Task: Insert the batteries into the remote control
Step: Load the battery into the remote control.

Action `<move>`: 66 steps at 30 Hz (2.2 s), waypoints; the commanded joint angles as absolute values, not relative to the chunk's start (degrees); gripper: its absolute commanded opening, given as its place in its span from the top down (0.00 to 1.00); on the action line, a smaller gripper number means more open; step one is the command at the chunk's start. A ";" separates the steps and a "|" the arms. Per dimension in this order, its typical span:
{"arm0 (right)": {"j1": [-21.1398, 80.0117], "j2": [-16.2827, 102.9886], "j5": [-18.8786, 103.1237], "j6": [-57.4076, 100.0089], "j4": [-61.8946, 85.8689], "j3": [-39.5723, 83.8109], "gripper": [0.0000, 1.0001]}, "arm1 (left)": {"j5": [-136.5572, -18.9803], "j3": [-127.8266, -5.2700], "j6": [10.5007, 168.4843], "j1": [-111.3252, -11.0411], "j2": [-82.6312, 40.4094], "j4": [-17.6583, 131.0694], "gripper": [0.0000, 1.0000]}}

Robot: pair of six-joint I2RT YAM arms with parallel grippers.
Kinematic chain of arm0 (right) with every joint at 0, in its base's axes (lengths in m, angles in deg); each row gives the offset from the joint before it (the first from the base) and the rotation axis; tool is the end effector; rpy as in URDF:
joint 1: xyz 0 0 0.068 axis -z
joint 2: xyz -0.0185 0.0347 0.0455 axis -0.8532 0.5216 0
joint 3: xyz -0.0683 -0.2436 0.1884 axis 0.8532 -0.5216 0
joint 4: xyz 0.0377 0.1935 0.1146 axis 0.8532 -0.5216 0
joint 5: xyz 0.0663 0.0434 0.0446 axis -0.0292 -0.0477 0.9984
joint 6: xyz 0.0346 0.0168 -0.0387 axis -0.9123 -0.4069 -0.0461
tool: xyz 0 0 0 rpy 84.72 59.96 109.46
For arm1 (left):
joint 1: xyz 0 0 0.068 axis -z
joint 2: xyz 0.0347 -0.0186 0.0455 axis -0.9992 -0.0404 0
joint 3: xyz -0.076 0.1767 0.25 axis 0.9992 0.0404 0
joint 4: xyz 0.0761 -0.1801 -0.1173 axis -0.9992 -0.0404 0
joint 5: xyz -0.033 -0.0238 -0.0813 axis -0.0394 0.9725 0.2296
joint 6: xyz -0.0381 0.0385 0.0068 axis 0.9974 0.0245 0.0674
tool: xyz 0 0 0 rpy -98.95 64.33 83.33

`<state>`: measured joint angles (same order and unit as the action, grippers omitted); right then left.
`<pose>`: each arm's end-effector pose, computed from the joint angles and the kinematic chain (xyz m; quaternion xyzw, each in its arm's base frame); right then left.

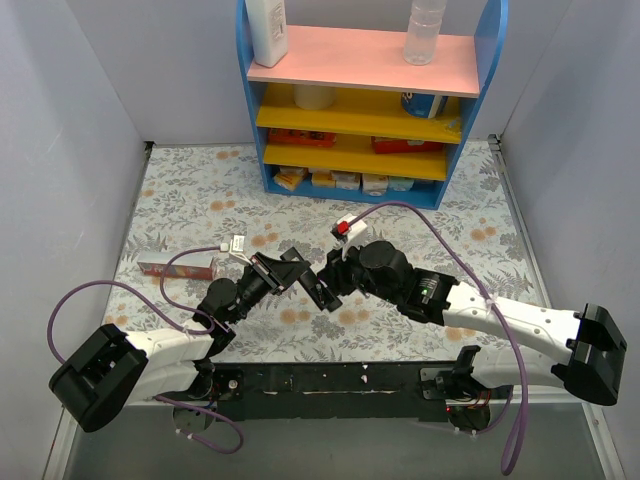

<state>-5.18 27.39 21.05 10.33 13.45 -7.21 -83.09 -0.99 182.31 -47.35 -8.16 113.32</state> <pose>0.1015 0.1862 0.3485 -0.2502 0.7663 0.3098 0.5042 0.1169 -0.1018 0.2528 -0.3497 0.5939 -0.6957 0.2025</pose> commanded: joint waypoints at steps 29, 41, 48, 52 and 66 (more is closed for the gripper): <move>-3.84 28.98 31.49 7.90 12.67 -5.79 0.82 | -81.72 -2.29 182.33 -47.17 -7.58 114.89 1.00; -3.93 30.21 36.15 9.30 13.46 -5.88 0.92 | -81.90 -2.46 182.68 -47.17 -7.40 114.81 1.00; -3.93 30.91 37.12 10.18 14.16 -6.49 0.97 | -81.72 -2.55 183.20 -47.17 -7.23 114.89 1.00; -3.93 31.00 37.20 10.62 14.95 -7.37 0.99 | -81.64 -2.73 183.91 -47.08 -7.14 115.07 1.00; -3.93 31.09 39.05 11.33 23.91 -15.97 0.99 | -82.25 -3.43 188.13 -47.08 -5.74 115.86 1.00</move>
